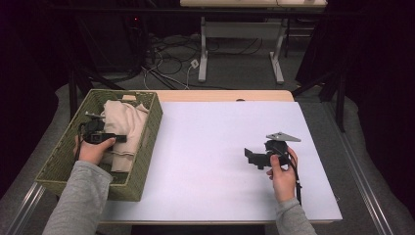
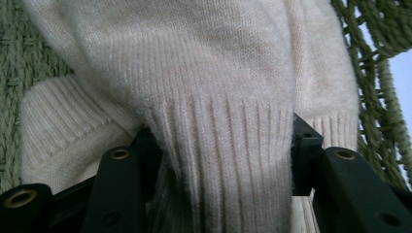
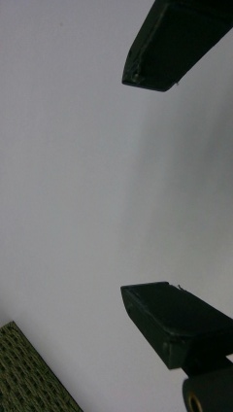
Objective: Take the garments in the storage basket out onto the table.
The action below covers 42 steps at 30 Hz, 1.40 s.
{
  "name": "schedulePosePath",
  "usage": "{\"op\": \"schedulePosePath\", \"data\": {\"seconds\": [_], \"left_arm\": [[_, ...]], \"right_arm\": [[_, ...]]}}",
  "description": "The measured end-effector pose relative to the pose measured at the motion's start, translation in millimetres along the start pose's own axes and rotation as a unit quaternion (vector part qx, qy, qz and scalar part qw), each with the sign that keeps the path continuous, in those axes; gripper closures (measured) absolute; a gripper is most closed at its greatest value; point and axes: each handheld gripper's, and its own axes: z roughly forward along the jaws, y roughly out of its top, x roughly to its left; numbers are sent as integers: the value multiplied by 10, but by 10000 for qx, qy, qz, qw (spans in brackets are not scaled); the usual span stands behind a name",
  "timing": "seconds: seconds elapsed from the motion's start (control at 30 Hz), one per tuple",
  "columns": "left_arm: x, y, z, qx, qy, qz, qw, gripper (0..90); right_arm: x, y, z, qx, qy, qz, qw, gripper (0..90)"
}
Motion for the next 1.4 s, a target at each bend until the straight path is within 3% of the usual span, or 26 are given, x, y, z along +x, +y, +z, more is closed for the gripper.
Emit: {"op": "schedulePosePath", "data": {"seconds": [0.07,0.2,0.7,1.1,1.4], "left_arm": [[-5,3,-17,17,-4,57,10000,503],[-12,1,-92,-109,-184,-20,9998,555],[-152,-23,-199,-393,-41,248,9989,609],[-218,-54,-336,-881,-144,409,9952,621],[-222,-90,-466,-1176,-160,376,9922,628]], "right_arm": [[-3,-1,2,-3,-18,-16,10000,36],[-2,-6,1,5,-35,10,10000,37],[-9,-9,-6,6,-59,16,10000,37],[-23,-9,-19,1,-83,-9,10000,37],[-20,-11,-18,-11,-97,-12,10000,37]]}}
